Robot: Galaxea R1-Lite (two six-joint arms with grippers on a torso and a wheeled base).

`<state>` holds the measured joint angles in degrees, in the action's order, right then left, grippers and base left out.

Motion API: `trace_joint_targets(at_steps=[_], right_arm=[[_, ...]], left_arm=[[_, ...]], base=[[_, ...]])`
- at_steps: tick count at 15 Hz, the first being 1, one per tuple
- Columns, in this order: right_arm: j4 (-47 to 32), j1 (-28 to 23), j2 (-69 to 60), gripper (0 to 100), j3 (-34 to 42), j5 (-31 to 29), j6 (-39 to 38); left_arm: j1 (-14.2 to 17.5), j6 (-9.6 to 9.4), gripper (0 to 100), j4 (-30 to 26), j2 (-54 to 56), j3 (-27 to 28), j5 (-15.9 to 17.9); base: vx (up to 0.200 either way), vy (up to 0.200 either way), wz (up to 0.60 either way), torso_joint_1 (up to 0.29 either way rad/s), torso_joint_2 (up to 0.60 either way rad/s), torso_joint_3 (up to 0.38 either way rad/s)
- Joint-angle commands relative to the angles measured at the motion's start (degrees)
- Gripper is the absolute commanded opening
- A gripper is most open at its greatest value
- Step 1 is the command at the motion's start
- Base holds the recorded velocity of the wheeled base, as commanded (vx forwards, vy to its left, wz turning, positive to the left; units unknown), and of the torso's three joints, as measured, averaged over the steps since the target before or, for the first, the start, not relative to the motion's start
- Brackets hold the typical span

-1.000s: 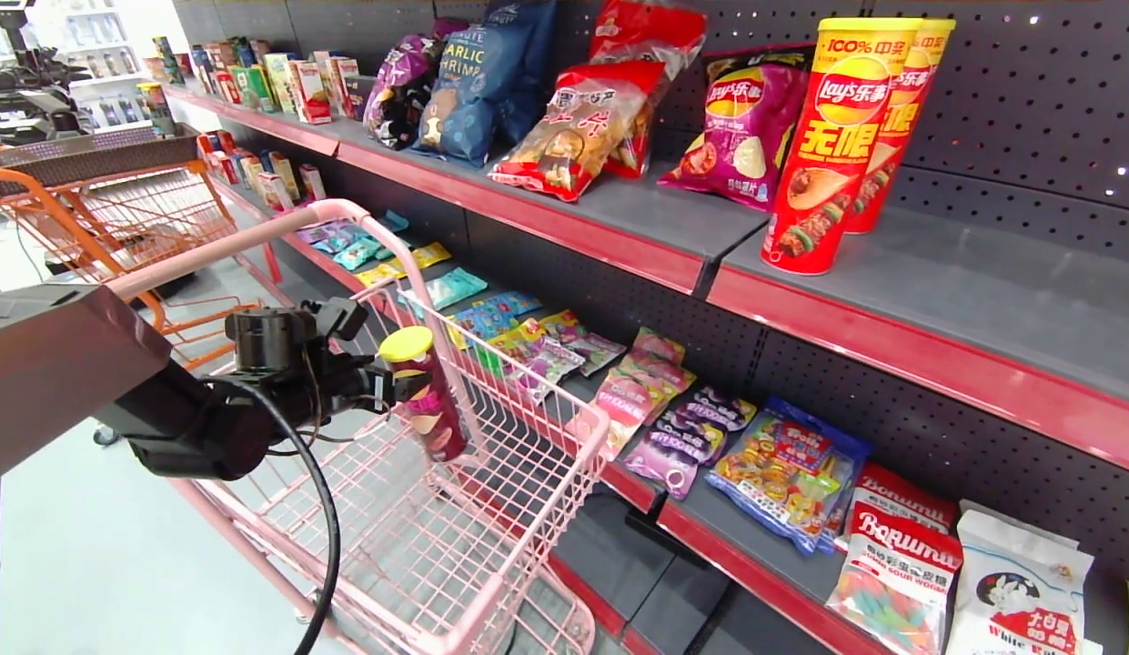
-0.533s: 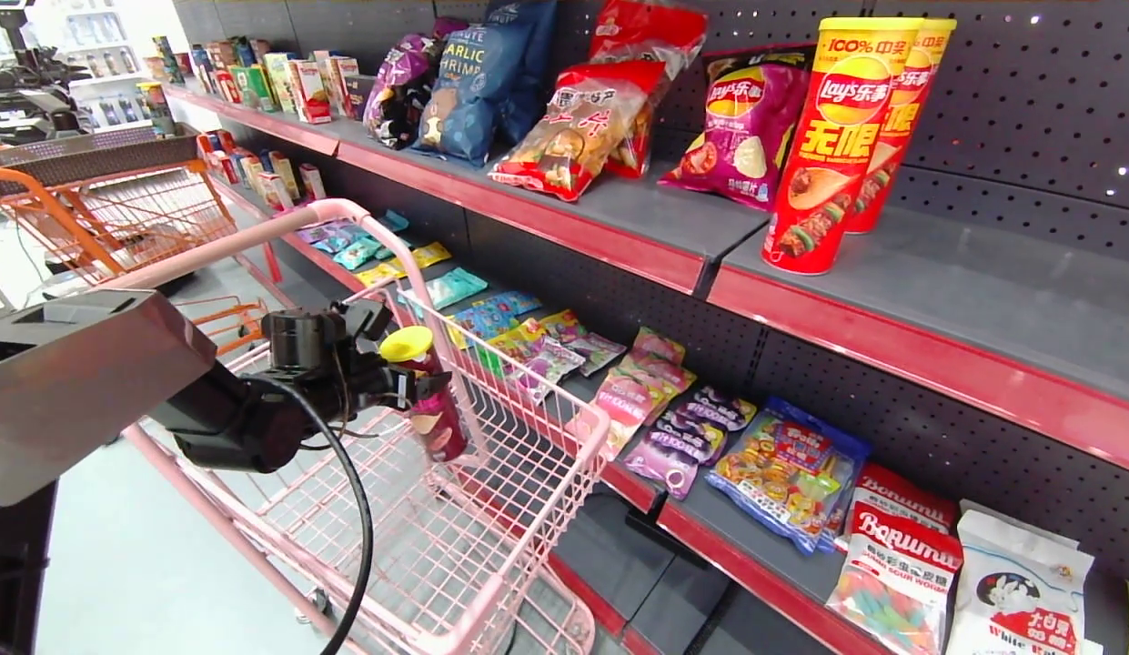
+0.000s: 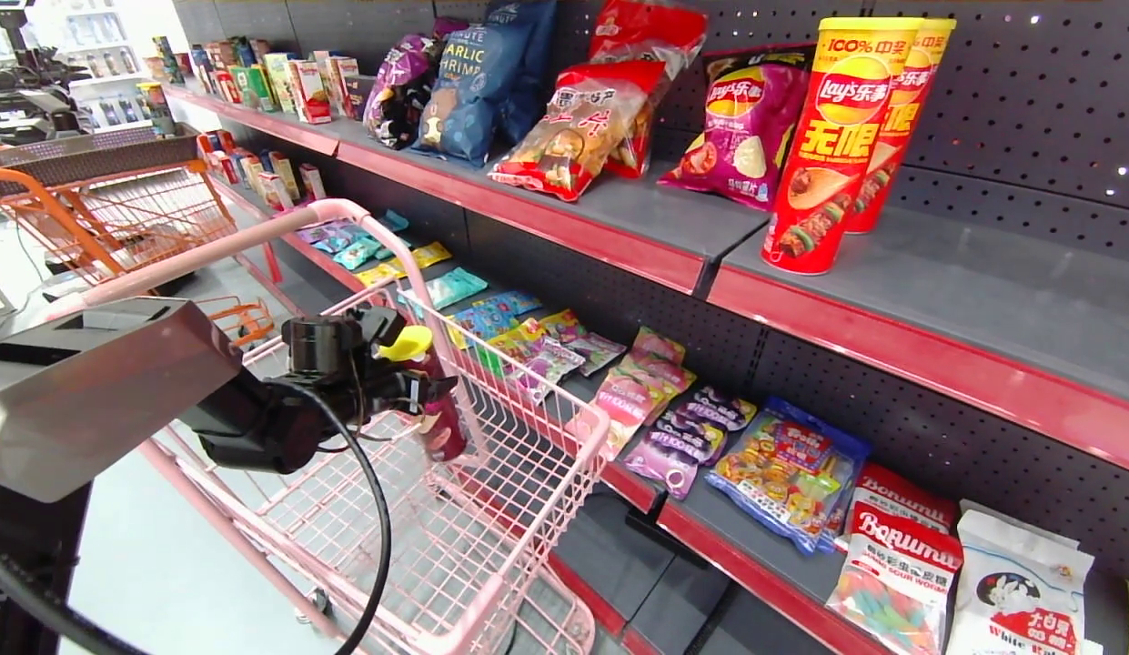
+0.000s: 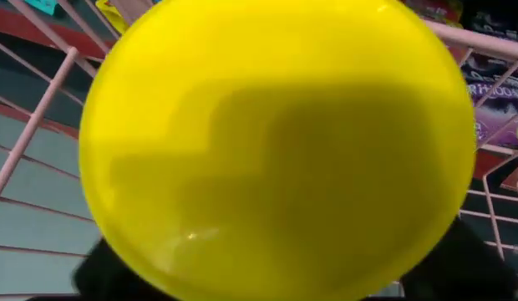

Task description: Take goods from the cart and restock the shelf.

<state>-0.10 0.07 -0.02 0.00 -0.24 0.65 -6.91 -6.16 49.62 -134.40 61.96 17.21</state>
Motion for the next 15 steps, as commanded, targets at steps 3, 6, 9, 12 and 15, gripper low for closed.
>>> trace_joint_targets(at_steps=[3,6,9,12,15], right_arm=[[0.0,0.0,0.0,100,0.0,0.2,0.0],[0.0,0.0,0.0,100,0.0,0.2,0.0],[0.0,0.0,0.0,100,0.0,0.2,0.0],[0.0,0.0,0.0,100,0.0,0.2,0.0],[0.0,0.0,0.0,100,0.0,0.2,0.0]], left_arm=[[0.1,0.44,0,0.0,-0.1,0.7,0.0],[0.3,2.55,0,0.0,4.0,-0.1,-0.9],[2.8,4.05,0,-2.6,16.2,-3.0,-1.1],[5.0,4.13,0,-8.7,28.1,-6.8,-1.1],[8.8,4.13,0,-12.8,50.0,-17.6,-0.6]], base=[[0.0,0.0,0.0,0.0,0.0,0.0],[0.0,0.0,0.0,0.0,0.0,0.0],[0.0,0.0,0.0,0.0,0.0,0.0],[0.0,0.0,0.0,0.0,0.0,0.0],[0.0,0.0,0.0,0.0,0.0,0.0]])
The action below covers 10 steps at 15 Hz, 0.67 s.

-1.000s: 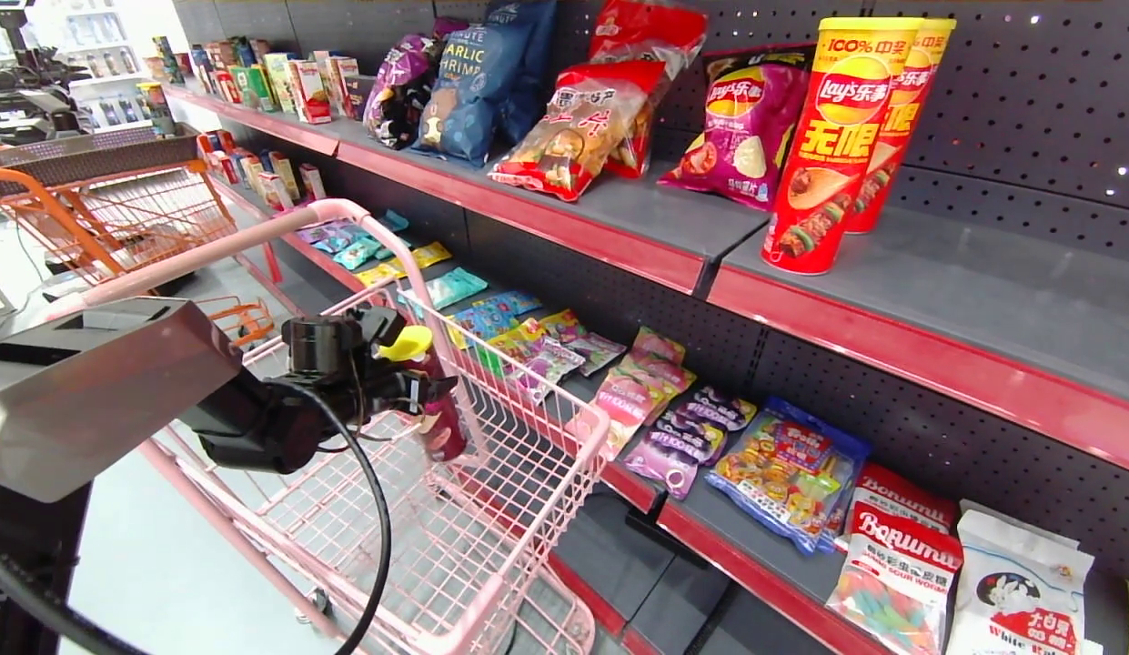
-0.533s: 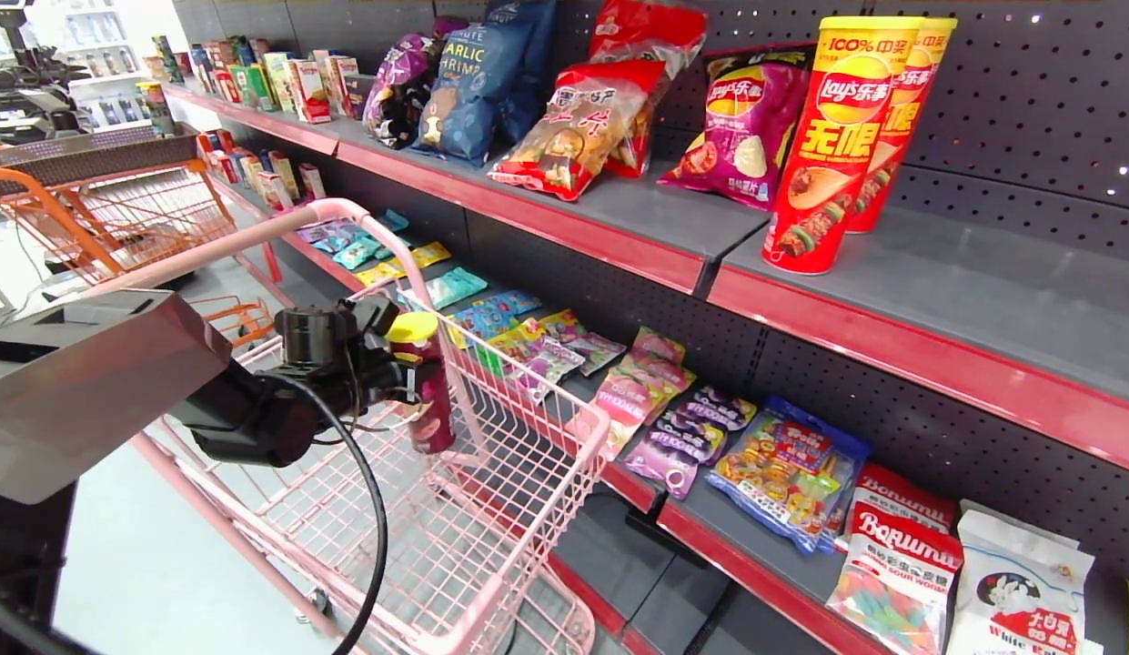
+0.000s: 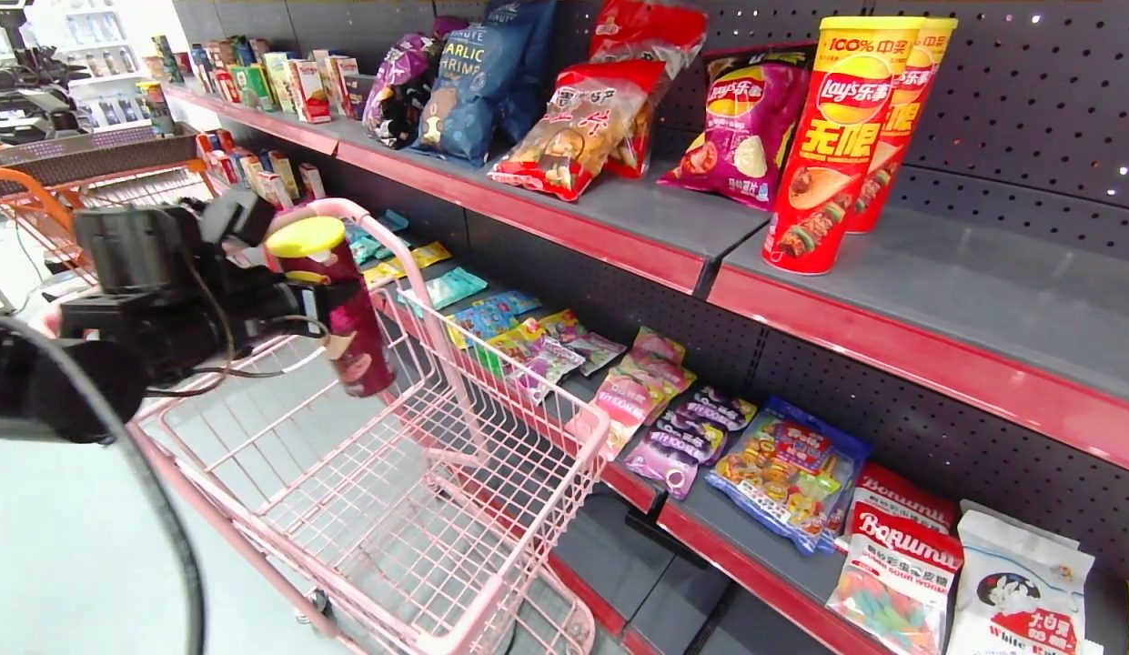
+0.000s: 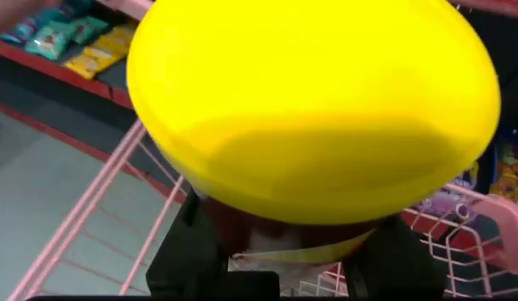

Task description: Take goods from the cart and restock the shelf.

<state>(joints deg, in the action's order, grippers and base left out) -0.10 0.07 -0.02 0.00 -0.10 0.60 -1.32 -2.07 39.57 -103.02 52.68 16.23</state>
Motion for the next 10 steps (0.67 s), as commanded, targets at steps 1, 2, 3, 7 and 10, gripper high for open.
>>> trace_joint_targets(at_steps=[1,2,3,7,10], right_arm=[[0.0,0.0,0.0,100,0.0,0.0,0.0],[0.0,0.0,0.0,100,0.0,0.0,0.0],[0.0,0.0,0.0,100,0.0,-0.1,0.0],[0.0,0.0,0.0,100,0.0,-0.2,-0.1],[0.0,0.0,0.0,100,0.0,-0.2,-0.1]], left_arm=[[3.4,0.05,0,-4.2,24.4,-11.7,0.5],[3.4,-0.04,0,-7.3,30.1,-14.2,0.6],[3.3,-0.04,0,-12.0,35.9,-15.9,0.6],[3.4,-0.12,0,-24.7,51.5,-18.2,0.3],[3.4,-1.53,0,-29.4,57.6,-18.8,-0.4]], base=[[0.0,0.0,0.0,0.0,0.0,0.0],[0.0,0.0,0.0,0.0,0.0,0.0],[0.0,0.0,0.0,0.0,0.0,0.0],[0.0,0.0,0.0,0.099,-0.32,-0.202],[0.0,0.0,0.0,0.183,-0.52,-0.33]])
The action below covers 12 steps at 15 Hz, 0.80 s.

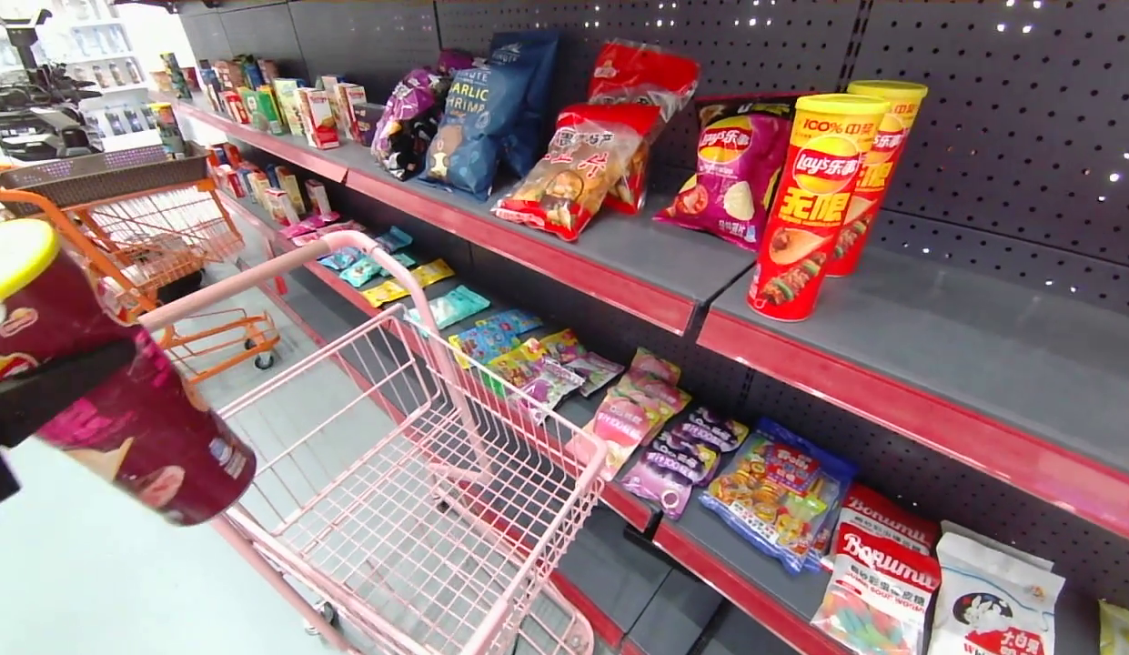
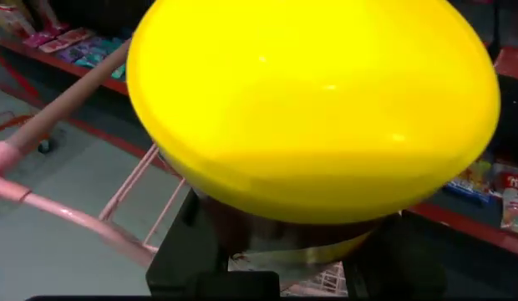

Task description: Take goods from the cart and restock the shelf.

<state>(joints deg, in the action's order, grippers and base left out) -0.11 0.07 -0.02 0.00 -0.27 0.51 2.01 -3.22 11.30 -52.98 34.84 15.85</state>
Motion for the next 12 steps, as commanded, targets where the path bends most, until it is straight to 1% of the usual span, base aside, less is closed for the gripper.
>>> trace_joint_targets(at_steps=[1,2,3,5,6,8,12], right_arm=[[0.0,0.0,0.0,100,0.0,0.0,0.0],[0.0,0.0,0.0,100,0.0,0.0,0.0],[0.0,0.0,0.0,100,0.0,0.0,0.0],[0.0,0.0,0.0,100,0.0,0.0,0.0],[0.0,0.0,0.0,100,0.0,0.0,0.1],[0.0,0.0,0.0,100,0.0,0.0,0.1],[0.0,0.0,0.0,100,0.0,0.2,0.0]], left_arm=[[0.2,-1.18,0,-2.7,8.9,-1.6,-3.9],[0.2,-1.18,0,-2.6,9.4,-2.5,-7.8],[0.2,-1.09,0,-2.2,9.8,-3.8,-9.7],[0.2,-1.09,0,-1.5,11.9,-5.8,-10.1],[0.2,-1.26,0,-1.5,14.4,-7.9,-10.1],[0.2,-1.26,0,-1.6,15.3,-8.4,-10.0],[0.2,-1.26,0,-1.6,15.3,-8.5,-10.0]], base=[[0.0,0.0,0.0,0.207,-0.55,-0.349],[0.0,0.0,0.0,0.203,-0.56,-0.344],[0.0,0.0,0.0,0.232,-0.58,-0.349],[0.0,0.0,0.0,0.239,-0.6,-0.366],[0.0,0.0,0.0,0.242,-0.61,-0.364],[0.0,0.0,0.0,0.212,-0.51,-0.298],[0.0,0.0,0.0,0.168,-0.4,-0.232]])
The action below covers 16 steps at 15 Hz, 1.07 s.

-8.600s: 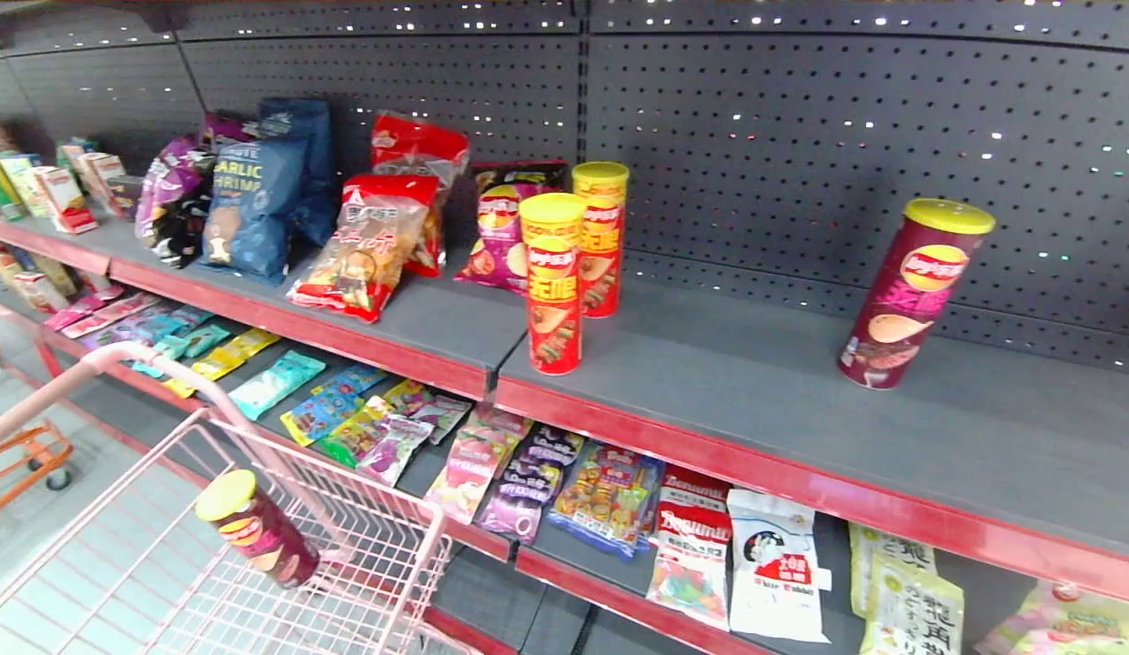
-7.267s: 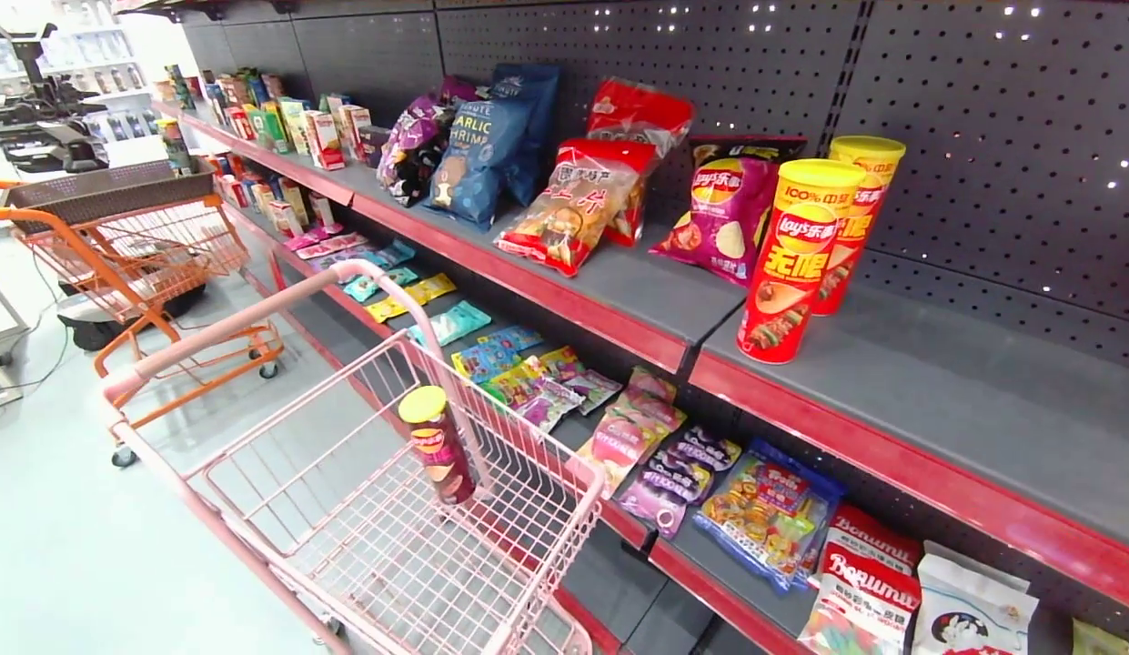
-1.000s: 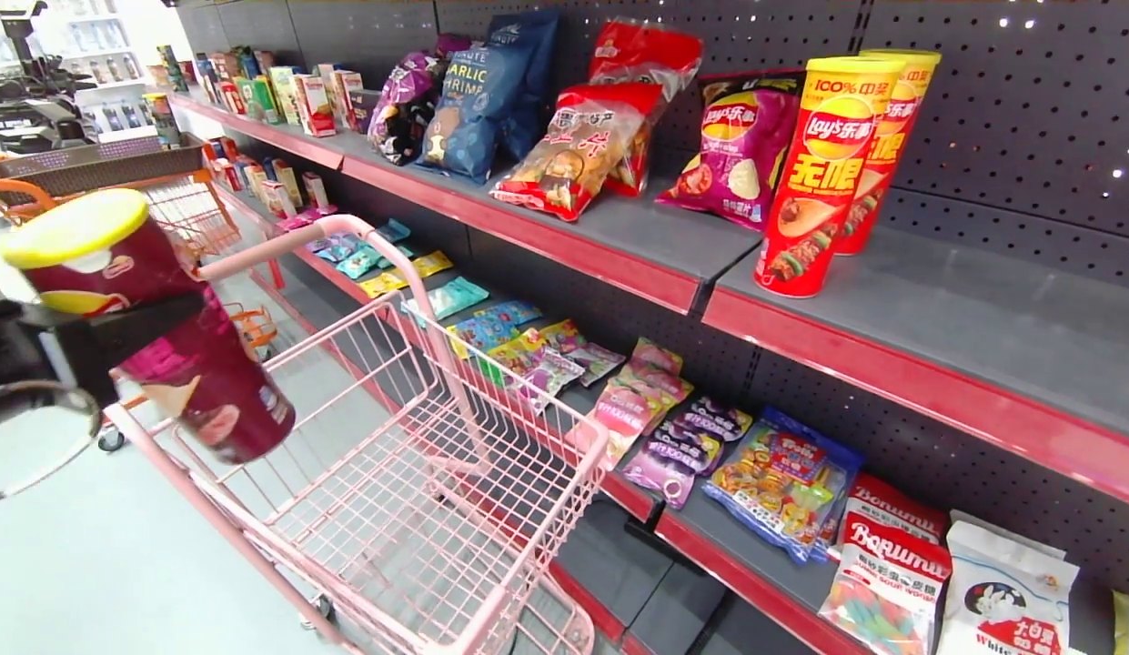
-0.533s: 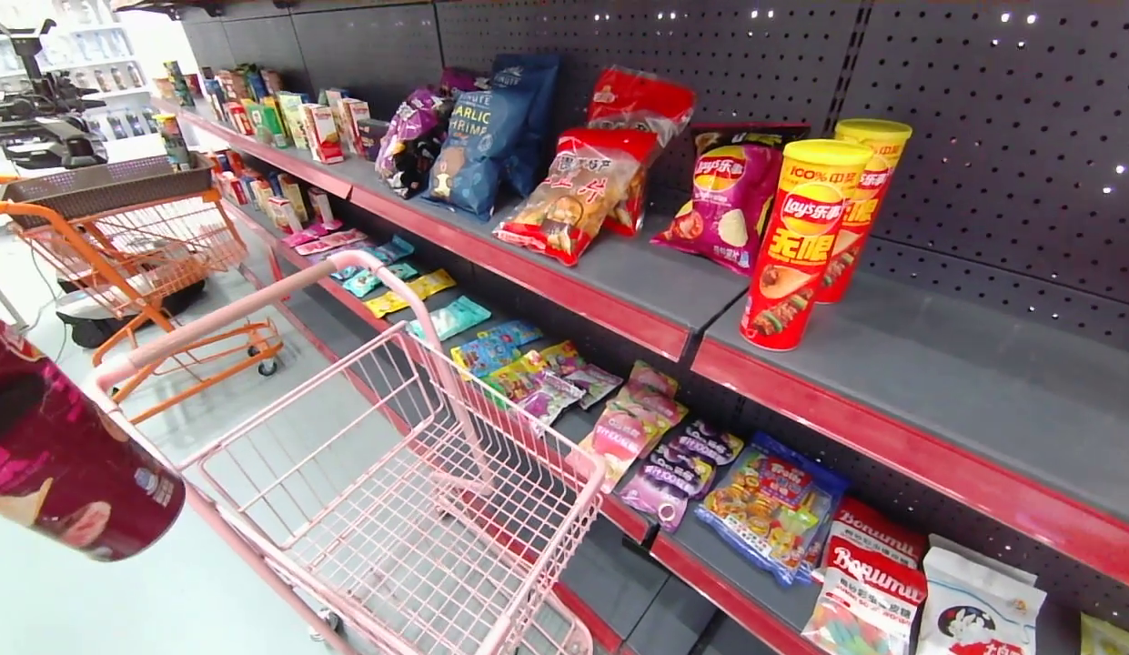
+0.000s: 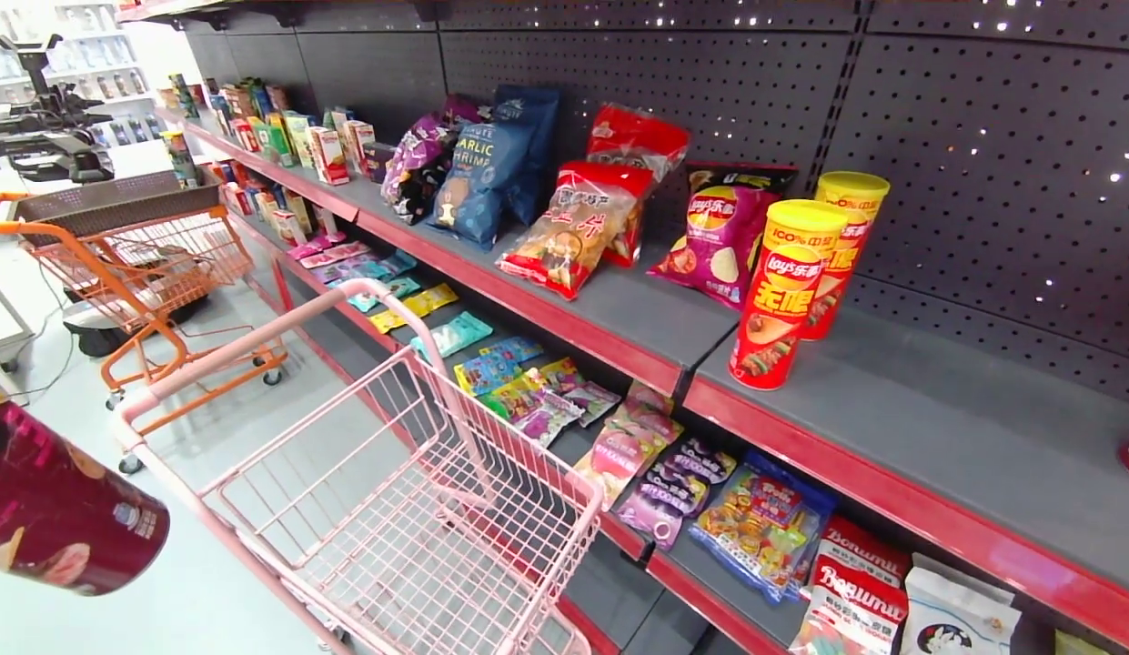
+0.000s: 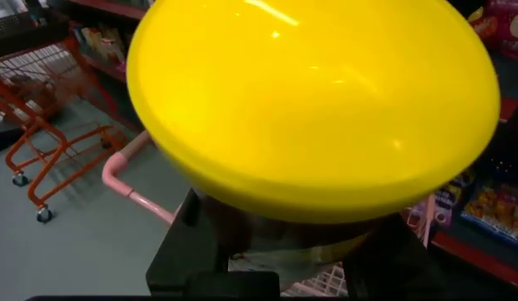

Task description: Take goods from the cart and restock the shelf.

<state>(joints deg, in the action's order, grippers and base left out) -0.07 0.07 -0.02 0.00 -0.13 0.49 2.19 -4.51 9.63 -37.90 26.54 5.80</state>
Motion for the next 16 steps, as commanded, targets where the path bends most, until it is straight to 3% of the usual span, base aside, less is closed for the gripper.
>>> trace_joint_targets(at_steps=[1,3,5,16], right_arm=[[0.0,0.0,0.0,100,0.0,0.0,-0.2],[0.0,0.0,0.0,100,0.0,0.0,-0.1],[0.0,0.0,0.0,100,0.0,0.0,-0.2],[0.0,0.0,0.0,100,0.0,0.0,-0.1]], left_arm=[[0.0,0.03,0,-0.1,0.4,-0.3,0.0],[0.0,-0.06,0,-0.1,0.4,-0.2,0.0],[0.0,-1.38,0,-0.1,0.5,0.3,-1.3],[-0.2,-1.73,0,0.0,0.5,-0.1,-1.1]], base=[[0.0,0.0,0.0,0.163,-0.37,-0.217],[0.0,0.0,-0.3,0.041,-0.08,-0.049],[0.0,0.0,-0.6,0.01,-0.01,-0.014],[0.0,0.0,-0.6,0.006,0.0,-0.002]])
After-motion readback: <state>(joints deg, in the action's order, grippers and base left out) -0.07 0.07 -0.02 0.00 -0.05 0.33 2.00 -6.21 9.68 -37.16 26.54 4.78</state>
